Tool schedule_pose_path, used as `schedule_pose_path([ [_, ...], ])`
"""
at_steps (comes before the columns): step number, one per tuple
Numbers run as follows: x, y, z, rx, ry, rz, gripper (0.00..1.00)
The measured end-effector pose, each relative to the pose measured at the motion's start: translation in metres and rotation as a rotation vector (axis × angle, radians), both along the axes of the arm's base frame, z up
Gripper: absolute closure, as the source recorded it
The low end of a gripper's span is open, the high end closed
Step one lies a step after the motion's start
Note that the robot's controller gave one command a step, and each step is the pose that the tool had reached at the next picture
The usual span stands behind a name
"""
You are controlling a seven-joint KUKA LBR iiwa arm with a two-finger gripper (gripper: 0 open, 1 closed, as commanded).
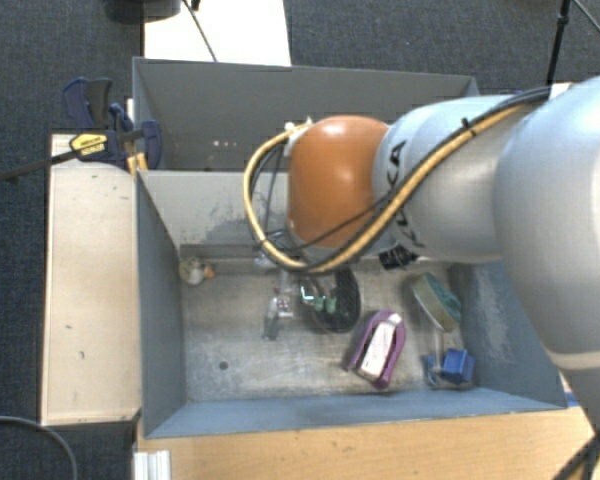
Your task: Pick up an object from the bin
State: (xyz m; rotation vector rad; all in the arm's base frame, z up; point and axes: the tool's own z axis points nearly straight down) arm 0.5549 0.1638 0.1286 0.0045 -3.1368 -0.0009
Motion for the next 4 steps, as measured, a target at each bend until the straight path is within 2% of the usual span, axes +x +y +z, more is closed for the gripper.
schedule_pose_path([
  [1, 0.018, -0.120, -0.055, 0.002, -0.012, 0.538, 0.00],
  [2, 0.039, -0.076, -0.027, 0.002, -0.012, 0.866, 0.00],
  [3, 0.000, -0.162, -0.015, 0.000, -0.005, 0.694, 0.00],
  [4, -0.053, -0.175, -0.051, -0.010, -0.030, 1.109, 0.00],
])
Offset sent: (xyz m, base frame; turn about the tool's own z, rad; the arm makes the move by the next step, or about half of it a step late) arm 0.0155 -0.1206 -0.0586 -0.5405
